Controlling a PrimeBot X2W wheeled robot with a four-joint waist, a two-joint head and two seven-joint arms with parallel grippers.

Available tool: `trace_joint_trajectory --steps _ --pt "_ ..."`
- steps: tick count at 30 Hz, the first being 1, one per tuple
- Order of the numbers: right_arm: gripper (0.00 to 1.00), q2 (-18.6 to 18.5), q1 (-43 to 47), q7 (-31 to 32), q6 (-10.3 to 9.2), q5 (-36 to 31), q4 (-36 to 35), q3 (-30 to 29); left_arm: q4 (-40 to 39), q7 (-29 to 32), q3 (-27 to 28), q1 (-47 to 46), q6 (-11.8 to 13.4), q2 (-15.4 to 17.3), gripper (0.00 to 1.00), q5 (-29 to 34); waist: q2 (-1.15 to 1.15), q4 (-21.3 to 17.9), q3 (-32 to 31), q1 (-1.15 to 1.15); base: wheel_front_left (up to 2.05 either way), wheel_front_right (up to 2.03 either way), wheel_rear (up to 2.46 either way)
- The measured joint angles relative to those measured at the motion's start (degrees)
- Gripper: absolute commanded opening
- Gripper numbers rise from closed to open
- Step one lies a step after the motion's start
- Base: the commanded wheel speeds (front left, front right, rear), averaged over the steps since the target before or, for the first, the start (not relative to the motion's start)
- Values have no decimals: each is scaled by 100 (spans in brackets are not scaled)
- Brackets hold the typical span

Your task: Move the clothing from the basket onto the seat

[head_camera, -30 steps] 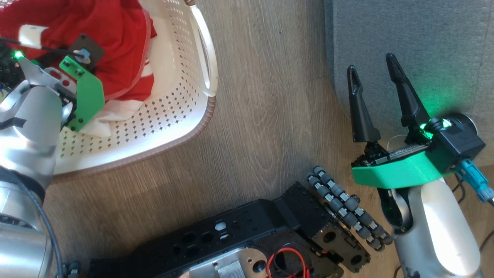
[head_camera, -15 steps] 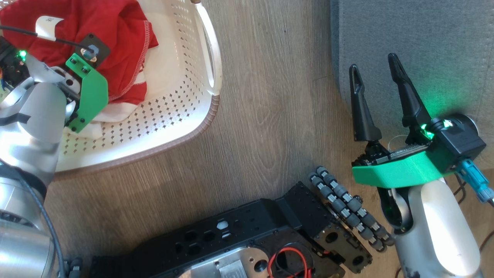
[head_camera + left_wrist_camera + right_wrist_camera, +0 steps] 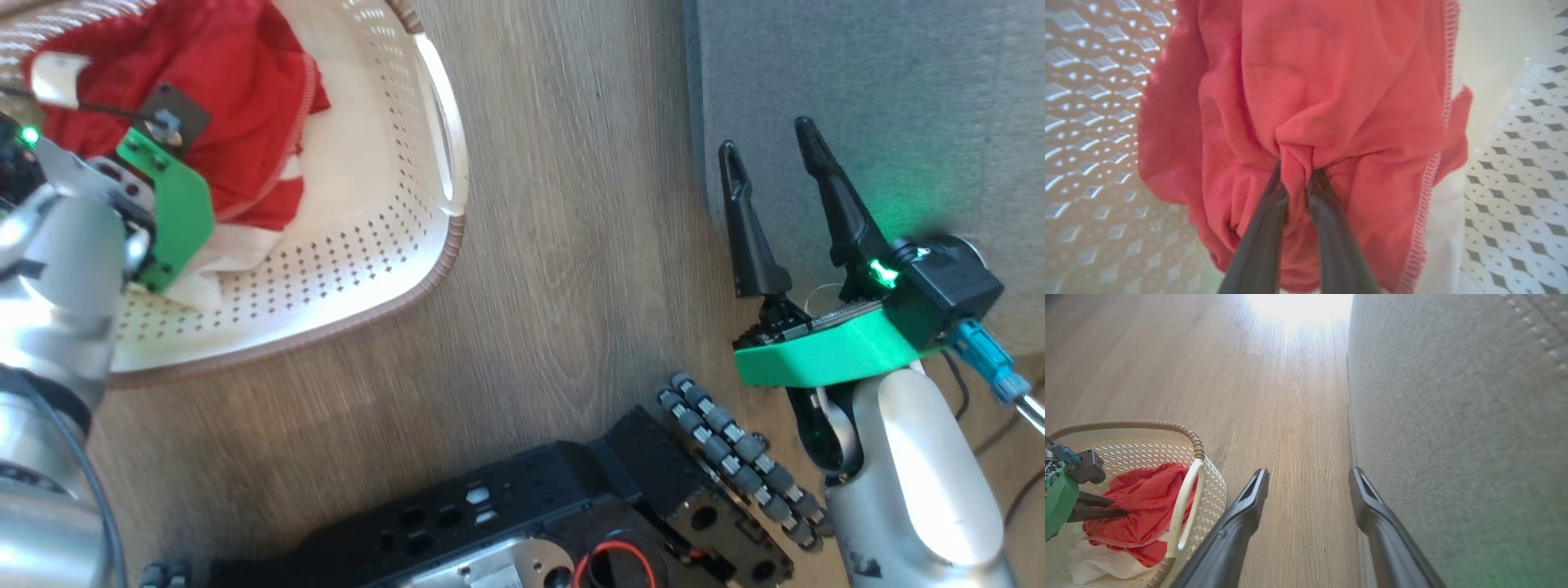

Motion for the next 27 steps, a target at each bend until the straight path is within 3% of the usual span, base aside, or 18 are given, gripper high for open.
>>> trace_joint_trajectory --steps 8,18,27 --pt "100 -5 -65 0 0 -109 203 -369 13 -608 190 787 64 -393 0 -442 0 269 -841 0 0 0 0" --pt "100 -8 165 0 0 -233 523 -572 -136 -1236 421 1378 357 -762 0 -877 1 664 -2143 -1 0 0 0" --pt "100 -10 634 2 0 -312 788 -773 -1714 -1237 755 2319 710 -825 0 -1028 1 1073 -3420 -1 0 0 0"
